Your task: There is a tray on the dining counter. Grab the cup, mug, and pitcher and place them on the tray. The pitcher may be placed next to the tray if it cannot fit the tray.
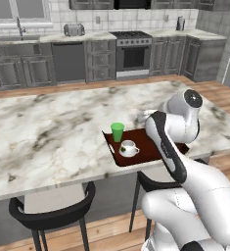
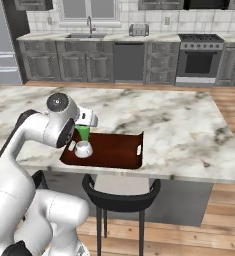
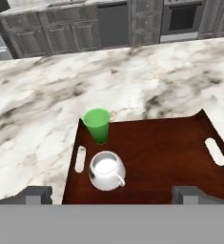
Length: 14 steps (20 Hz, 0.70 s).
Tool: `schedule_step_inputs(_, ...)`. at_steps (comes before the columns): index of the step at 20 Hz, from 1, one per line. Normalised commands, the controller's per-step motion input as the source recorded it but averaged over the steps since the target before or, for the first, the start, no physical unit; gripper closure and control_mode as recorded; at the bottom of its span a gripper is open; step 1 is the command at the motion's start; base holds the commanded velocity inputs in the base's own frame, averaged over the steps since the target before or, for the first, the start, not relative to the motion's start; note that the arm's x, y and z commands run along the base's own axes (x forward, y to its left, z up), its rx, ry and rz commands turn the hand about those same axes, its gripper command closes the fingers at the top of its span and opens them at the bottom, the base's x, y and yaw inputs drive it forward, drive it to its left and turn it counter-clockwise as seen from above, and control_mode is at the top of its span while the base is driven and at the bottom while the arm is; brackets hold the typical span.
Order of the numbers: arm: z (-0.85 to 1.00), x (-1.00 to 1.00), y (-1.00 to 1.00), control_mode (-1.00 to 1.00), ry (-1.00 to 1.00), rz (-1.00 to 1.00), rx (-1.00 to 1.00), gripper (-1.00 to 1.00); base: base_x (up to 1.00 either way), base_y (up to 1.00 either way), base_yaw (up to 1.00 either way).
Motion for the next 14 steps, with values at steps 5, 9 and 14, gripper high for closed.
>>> schedule_step_inputs(5,0.92,-0.72,-0.01,-1.0,0.03,-0.18,-0.07,-1.0,0.0,0.0,0.0)
schedule_step_inputs(9,0.88,-0.85,-0.04,-1.0,0.08,-0.04,-0.1,-1.0,0.0,0.0,0.0)
schedule_step_inputs(14,0.49,-0.99,-0.15,-1.0,0.07,0.0,-0.13,-1.0,0.0,0.0,0.0)
